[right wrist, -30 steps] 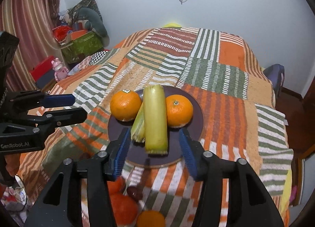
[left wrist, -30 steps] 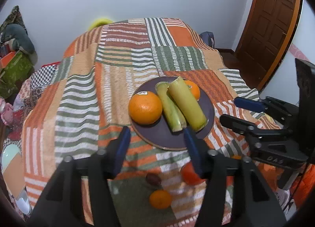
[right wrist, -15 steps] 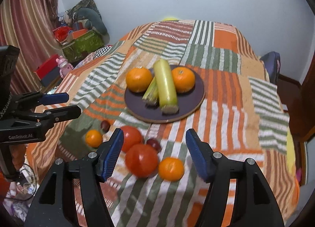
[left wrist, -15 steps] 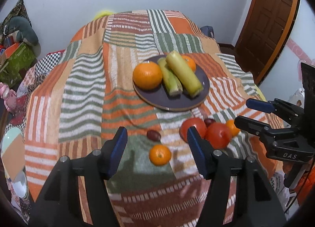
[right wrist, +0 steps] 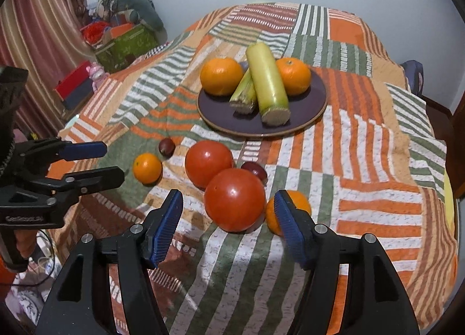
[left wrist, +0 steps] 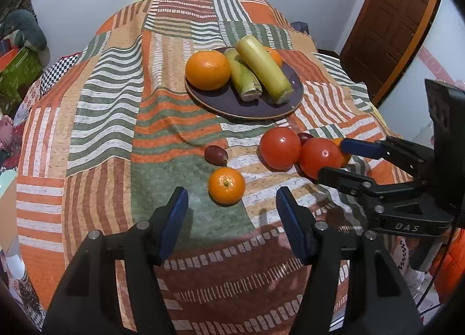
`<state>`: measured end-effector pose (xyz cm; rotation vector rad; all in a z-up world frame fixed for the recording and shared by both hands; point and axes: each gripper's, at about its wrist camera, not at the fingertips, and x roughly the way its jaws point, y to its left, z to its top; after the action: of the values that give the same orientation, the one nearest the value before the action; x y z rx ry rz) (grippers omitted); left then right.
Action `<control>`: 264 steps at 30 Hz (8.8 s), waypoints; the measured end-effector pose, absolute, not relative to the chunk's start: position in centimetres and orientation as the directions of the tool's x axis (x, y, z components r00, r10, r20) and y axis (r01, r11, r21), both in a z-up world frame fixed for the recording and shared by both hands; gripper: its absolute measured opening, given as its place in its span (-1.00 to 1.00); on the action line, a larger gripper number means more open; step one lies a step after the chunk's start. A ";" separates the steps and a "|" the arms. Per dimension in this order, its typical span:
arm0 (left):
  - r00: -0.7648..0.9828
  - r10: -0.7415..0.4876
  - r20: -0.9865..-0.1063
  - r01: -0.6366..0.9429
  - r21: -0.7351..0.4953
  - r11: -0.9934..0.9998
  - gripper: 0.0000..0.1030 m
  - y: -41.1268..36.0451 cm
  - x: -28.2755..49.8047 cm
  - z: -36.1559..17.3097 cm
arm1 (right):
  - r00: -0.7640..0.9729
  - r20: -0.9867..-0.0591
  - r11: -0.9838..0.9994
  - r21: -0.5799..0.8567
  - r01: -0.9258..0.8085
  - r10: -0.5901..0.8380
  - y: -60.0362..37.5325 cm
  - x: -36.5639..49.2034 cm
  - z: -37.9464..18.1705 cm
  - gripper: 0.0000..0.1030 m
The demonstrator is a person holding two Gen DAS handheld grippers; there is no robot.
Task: Organize fruits
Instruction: 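Grasp a red tomato with the right tool while the left tool grasps another tomato, then carry both tomatoes onto the purple plate and open both tools, then grasp a small mandarin with the left tool while the right tool grasps another mandarin, then carry both mandarins onto the purple plate and open both tools, then grasp a dark red plum with the right tool while the left tool grasps another plum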
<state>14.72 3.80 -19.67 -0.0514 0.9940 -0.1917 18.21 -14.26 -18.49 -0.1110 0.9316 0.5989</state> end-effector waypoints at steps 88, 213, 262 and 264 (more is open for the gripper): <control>0.545 -0.167 -0.822 0.103 -0.132 0.986 -0.11 3.0 29.0 -21.3 | 0.564 -0.723 0.868 0.099 -0.487 0.399 -16.6 29.6 -16.9 -0.18; 0.648 -0.196 -0.736 0.127 -0.149 0.981 -0.32 3.0 29.5 -16.4 | 0.583 -0.689 0.858 0.113 -0.501 0.431 -14.8 29.5 -14.9 -0.32; 0.651 -0.166 -0.741 0.086 -0.146 0.986 -0.06 3.9 24.0 -14.1 | 0.586 -0.688 0.860 0.113 -0.497 0.428 -15.8 25.1 -12.4 -0.03; 0.658 -0.163 -0.735 0.077 -0.150 0.986 0.04 4.0 23.0 -13.8 | 0.587 -0.686 0.861 0.115 -0.496 0.430 -16.1 24.3 -12.0 -0.03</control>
<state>22.97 4.04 -13.81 -0.1089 0.8422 -0.1360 24.32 -16.08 -12.00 -0.0926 0.7743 0.5404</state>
